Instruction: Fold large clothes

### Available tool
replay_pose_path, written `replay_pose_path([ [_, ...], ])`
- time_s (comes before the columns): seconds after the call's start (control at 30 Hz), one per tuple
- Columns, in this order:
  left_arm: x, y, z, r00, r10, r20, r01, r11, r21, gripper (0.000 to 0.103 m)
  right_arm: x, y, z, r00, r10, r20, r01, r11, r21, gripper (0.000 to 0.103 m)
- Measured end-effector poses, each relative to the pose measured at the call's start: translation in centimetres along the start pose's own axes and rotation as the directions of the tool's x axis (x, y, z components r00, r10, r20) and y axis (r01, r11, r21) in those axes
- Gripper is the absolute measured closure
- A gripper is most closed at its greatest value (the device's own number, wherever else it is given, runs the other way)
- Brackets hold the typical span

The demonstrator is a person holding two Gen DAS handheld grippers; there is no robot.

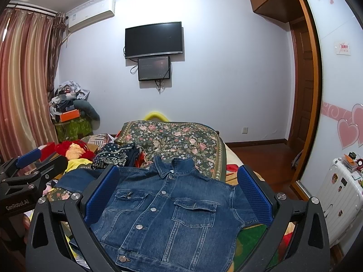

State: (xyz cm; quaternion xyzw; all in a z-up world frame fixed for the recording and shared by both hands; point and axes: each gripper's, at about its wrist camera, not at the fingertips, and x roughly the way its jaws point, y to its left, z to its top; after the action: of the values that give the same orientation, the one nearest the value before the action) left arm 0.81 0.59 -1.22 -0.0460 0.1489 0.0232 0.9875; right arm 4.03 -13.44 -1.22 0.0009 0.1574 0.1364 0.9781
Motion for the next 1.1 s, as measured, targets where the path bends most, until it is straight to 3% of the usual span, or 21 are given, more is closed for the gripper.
replay_pose_path([
  [0.67,1.7,1.3,-0.1,0.999,0.038,-0.025,-0.038,0.999,-0.020,0.000,1.9,0.3,0.4,0.999,0.007,-0.042,-0.008,1.000,-0.010,0.000],
  [0.93,4.5,4.3,-0.3,0.993,0.089,-0.075,-0.093,0.994,-0.060,0.000,5.0,1.0,0.4,0.994,0.019,-0.107,-0.021,1.000,-0.022,0.000],
  [1.1,7.4,7.8,-0.8,0.981,0.140,-0.136,-0.156,0.981,-0.116,0.000,8.3,1.7,0.2,0.985,0.025,-0.171,-0.031,0.999,-0.033,0.000],
])
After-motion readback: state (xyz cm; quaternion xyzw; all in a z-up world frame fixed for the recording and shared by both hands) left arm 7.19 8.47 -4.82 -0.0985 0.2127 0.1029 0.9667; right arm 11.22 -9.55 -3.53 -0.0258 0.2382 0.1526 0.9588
